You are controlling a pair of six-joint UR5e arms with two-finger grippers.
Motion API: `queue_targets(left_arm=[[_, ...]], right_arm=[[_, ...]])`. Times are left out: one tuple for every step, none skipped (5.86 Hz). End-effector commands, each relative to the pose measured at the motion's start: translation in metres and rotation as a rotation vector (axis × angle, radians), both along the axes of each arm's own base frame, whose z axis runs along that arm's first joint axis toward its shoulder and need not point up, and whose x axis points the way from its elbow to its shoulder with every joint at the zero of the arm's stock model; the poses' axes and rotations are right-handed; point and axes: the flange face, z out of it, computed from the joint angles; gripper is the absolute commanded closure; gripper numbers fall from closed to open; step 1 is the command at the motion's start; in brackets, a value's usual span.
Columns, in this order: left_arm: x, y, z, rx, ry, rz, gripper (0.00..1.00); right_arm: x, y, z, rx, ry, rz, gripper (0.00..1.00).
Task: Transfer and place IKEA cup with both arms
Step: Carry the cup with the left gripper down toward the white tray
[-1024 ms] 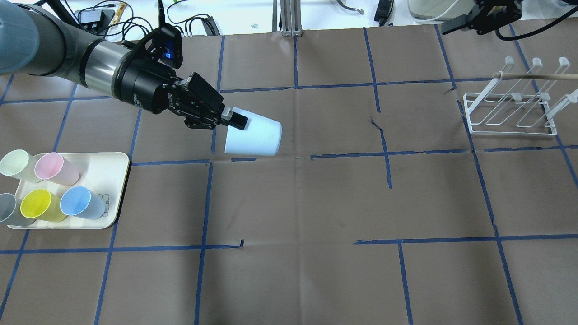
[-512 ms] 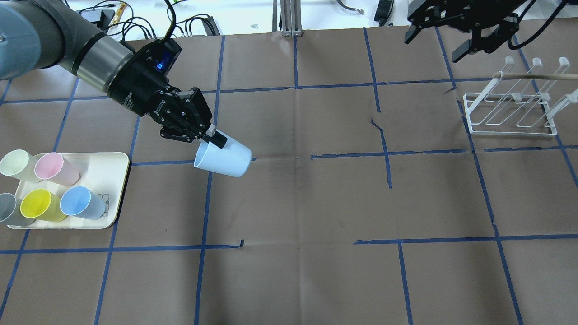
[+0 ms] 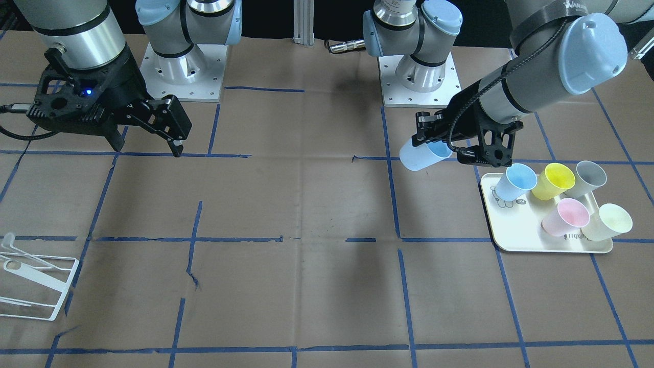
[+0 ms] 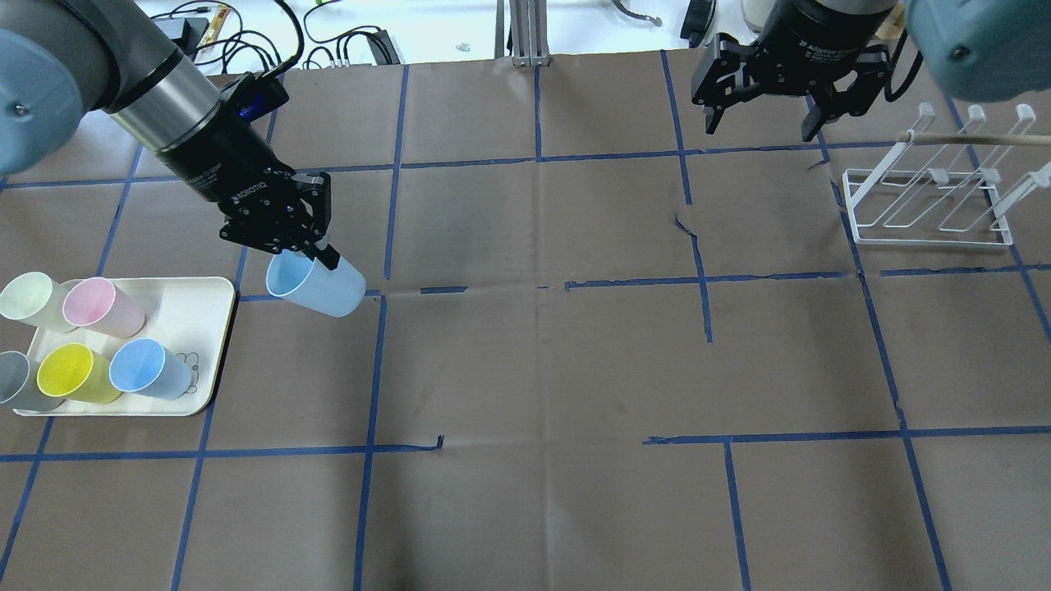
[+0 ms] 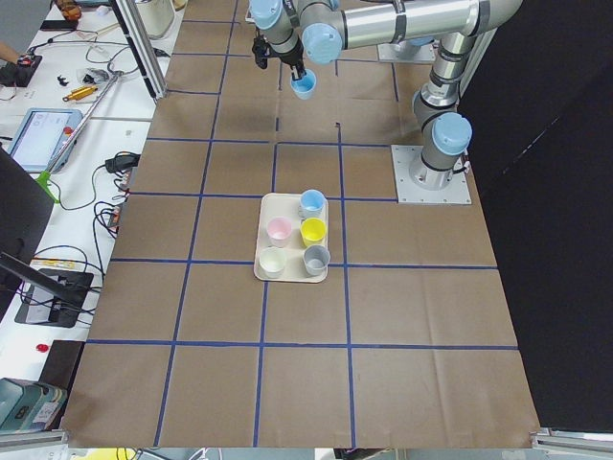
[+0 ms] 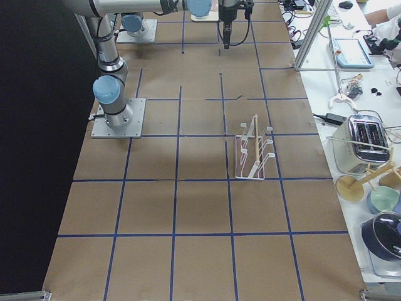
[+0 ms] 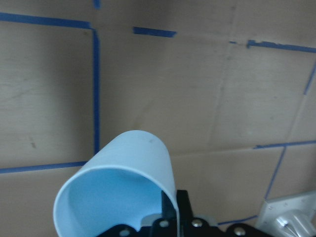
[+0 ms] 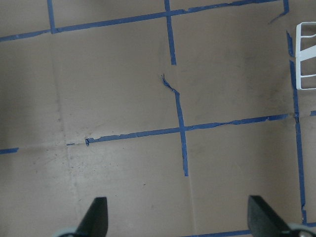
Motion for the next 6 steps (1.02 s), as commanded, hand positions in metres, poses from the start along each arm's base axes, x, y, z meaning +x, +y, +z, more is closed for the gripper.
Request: queue_targets(left_arm=[[0.039, -0.032, -0.031, -0.035, -0.276, -0.007, 1.00], [0.053, -0.041, -0.049, -0.027, -0.303, -0.005, 1.00], [0.105, -0.044, -0.078, 0.002, -0.346, 0.055, 1.00], [0.116, -0.046, -0.099, 0.006, -0.360, 0.062, 1.00], [0.134, -0.054, -0.117, 0.010, -0.461, 0.025, 1.00], [0.155, -0.063, -0.135, -0.009, -0.440, -0.026, 1.00]], right_arm=[[-0.002, 0.000, -0.007, 0.020, 0.030, 0.007, 0.00], [0.001, 0.001, -0.005, 0.018, 0.000, 0.009, 0.00], [0.004, 0.004, -0.002, 0.015, -0.026, 0.013, 0.00], [0.003, 0.004, -0.001, 0.015, -0.017, 0.012, 0.00], [0.002, 0.005, 0.002, 0.010, -0.010, 0.011, 0.00], [0.001, 0.006, 0.001, 0.012, -0.007, 0.008, 0.00]])
